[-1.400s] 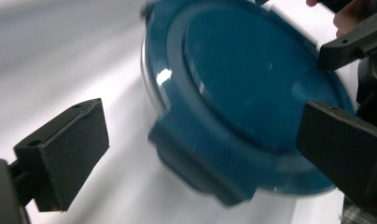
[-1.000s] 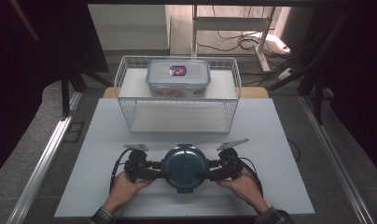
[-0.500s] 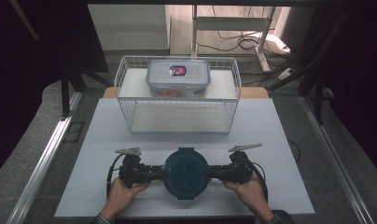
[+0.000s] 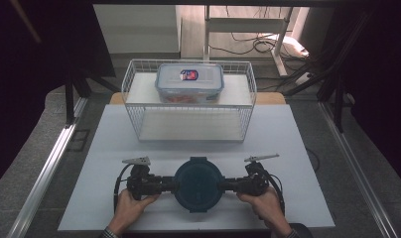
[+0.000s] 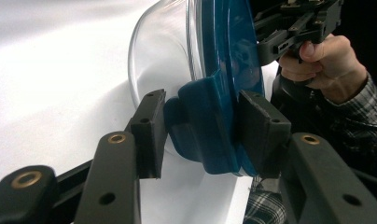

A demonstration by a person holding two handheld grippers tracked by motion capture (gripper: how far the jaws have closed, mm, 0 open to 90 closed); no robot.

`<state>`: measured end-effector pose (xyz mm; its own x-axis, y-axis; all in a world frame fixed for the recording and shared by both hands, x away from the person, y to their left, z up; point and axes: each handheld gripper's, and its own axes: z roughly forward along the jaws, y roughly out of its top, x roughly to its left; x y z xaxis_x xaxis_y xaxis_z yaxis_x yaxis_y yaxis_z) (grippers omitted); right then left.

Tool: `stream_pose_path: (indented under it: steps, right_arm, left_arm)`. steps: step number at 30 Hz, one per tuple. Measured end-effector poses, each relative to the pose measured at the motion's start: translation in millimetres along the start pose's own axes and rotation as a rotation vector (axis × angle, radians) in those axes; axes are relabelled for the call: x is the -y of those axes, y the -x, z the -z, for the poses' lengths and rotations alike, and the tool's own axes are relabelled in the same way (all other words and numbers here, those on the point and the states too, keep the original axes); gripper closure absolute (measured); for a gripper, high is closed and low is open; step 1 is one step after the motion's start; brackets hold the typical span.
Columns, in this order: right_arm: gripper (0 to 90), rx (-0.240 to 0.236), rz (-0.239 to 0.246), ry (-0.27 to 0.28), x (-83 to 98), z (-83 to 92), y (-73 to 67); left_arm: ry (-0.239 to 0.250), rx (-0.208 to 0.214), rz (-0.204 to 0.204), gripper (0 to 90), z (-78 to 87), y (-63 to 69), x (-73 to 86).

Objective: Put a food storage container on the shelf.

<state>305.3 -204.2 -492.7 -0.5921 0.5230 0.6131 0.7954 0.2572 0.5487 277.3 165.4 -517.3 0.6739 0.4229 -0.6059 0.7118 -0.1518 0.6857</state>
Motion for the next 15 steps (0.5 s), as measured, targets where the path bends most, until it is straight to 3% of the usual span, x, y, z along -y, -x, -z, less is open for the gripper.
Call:
stream_pose_path:
  steps: [9,12,13,15]
  right_arm:
    - [55.5,0.024,0.009,0.022,0.0,-0.6,-10.8]
    - [57.0,0.035,0.006,0.042,1.0,0.8,-13.7]
    - [56.8,0.049,0.032,0.049,0.7,1.0,-16.3]
    - [57.0,0.063,0.043,0.057,-0.8,1.0,-20.3]
  left_arm:
    - [0.032,0.034,0.106,56.0,2.8,-8.8,4.5]
    - [0.053,0.014,0.105,57.4,4.3,-5.1,2.6]
    - [0.060,0.012,0.103,57.5,4.9,-5.2,1.7]
    - [0.090,0.030,0.128,57.5,7.5,-7.5,0.7]
